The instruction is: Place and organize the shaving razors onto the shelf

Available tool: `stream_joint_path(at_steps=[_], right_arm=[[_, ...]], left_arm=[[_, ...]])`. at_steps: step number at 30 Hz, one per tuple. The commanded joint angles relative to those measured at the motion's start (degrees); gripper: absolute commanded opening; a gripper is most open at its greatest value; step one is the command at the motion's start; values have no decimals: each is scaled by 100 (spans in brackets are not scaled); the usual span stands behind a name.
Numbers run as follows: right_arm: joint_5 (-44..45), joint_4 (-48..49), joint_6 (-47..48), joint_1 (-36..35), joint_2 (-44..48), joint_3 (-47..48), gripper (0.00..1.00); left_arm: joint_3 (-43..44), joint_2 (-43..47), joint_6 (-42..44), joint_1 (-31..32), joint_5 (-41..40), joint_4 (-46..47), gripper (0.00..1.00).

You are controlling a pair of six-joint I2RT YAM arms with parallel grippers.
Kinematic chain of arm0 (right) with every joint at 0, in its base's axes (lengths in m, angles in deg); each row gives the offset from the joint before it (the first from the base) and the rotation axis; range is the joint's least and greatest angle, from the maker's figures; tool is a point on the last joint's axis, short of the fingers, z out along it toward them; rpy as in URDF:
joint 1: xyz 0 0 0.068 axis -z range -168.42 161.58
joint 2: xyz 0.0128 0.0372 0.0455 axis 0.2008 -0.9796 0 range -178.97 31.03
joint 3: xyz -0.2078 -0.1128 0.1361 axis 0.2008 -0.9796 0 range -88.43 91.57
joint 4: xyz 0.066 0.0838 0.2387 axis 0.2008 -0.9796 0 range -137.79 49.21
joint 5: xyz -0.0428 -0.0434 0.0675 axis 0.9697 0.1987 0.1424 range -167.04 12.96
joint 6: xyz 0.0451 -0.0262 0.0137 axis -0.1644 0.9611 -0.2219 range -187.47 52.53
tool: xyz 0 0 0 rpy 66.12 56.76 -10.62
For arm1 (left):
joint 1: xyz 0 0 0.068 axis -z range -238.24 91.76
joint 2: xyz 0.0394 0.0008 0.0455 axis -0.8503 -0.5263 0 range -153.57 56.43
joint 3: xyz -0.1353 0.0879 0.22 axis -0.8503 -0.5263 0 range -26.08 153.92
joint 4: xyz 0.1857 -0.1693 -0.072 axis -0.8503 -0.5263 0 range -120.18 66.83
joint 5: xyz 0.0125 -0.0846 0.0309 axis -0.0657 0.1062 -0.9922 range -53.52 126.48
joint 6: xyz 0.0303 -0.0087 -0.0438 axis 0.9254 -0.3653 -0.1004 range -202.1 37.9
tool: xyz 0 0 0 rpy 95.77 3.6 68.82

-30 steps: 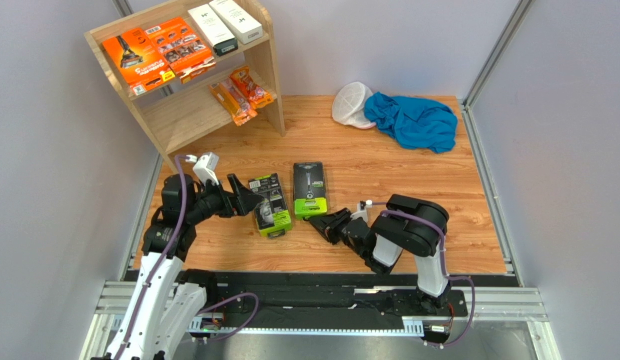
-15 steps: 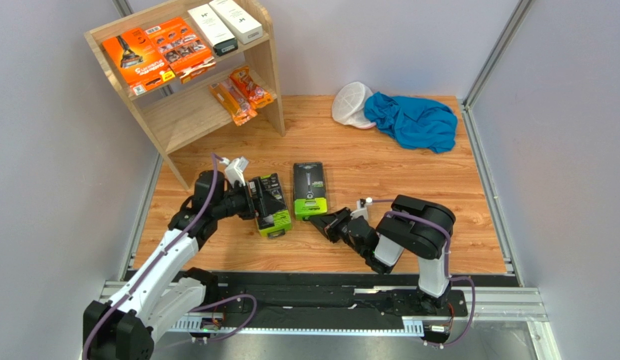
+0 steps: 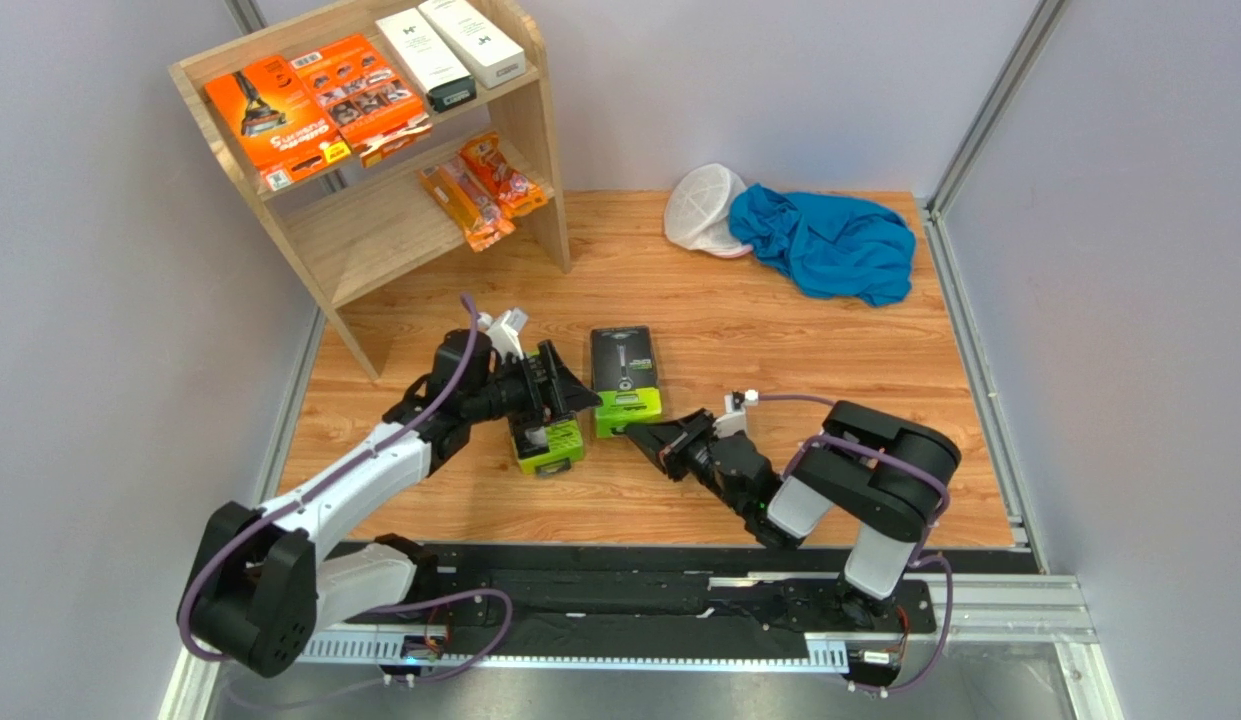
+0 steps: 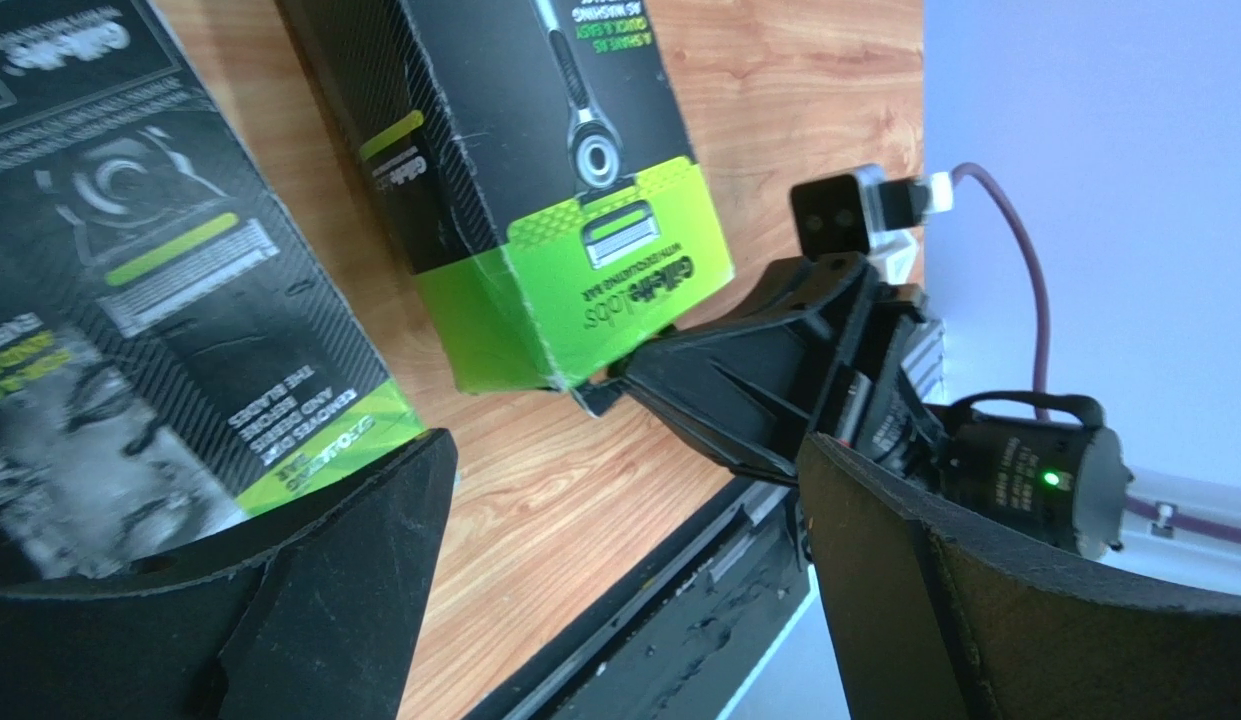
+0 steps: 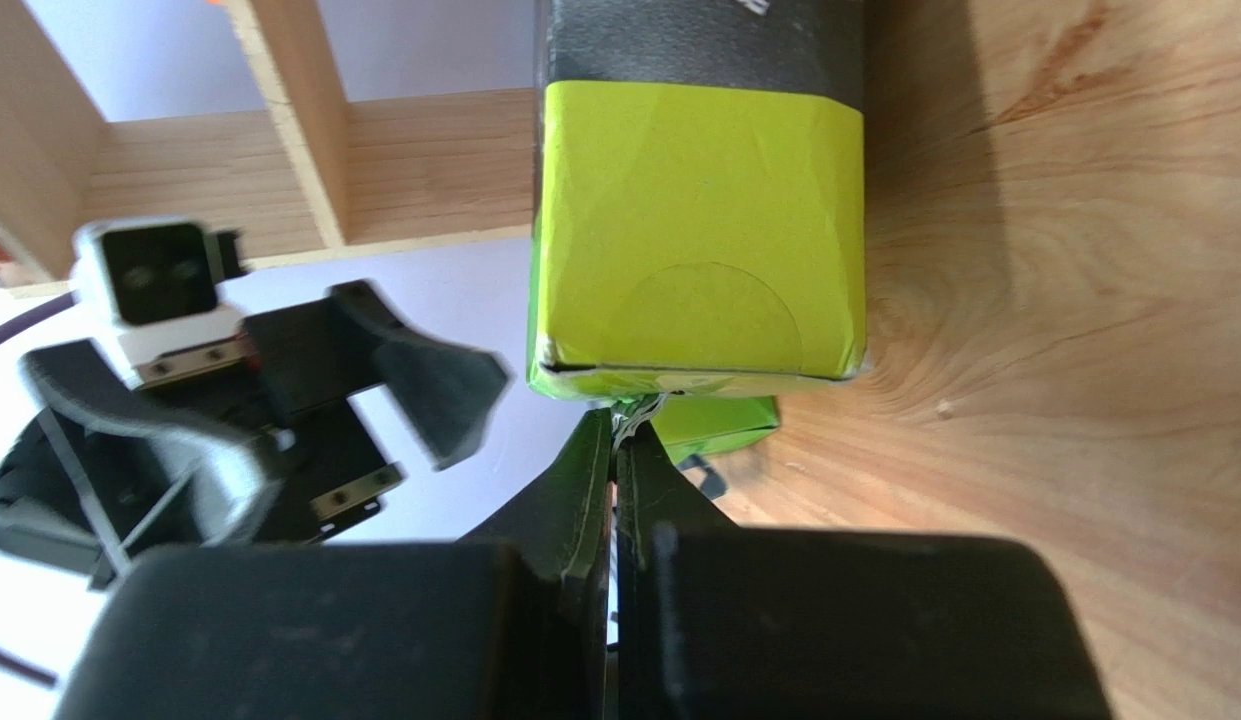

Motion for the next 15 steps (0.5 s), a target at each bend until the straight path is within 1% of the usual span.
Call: stream_joint_path(at_steps=[1, 4, 6, 7, 10, 11, 13, 14, 15], right_arm=[[302, 1275, 277, 19, 583, -215, 0], [373, 1213, 303, 106, 969, -408, 0], [312, 960, 347, 168, 1242, -444, 0], [242, 810, 356, 229, 1548, -470, 0], [127, 90, 514, 273, 2059, -435, 0], [109, -425, 558, 274, 2427, -365, 0], [83, -999, 733, 274, 2876, -277, 0], [100, -1689, 769, 274, 3279, -172, 0], [118, -2001, 847, 274, 3466, -137, 0]], left_arm=[[113, -420, -717, 229, -54, 771, 94], [87, -658, -1148, 273, 7, 948, 95], [34, -729, -1429, 273, 59, 1192, 96], [8, -781, -1500, 273, 103, 1246, 96], [165, -1026, -1597, 273, 304, 1273, 97], [218, -1115, -1597, 273, 375, 1273, 97], [314, -1439, -1659, 282, 664, 1457, 98], [341, -1554, -1720, 291, 779, 1553, 97], [359, -1668, -1842, 308, 876, 1798, 97]])
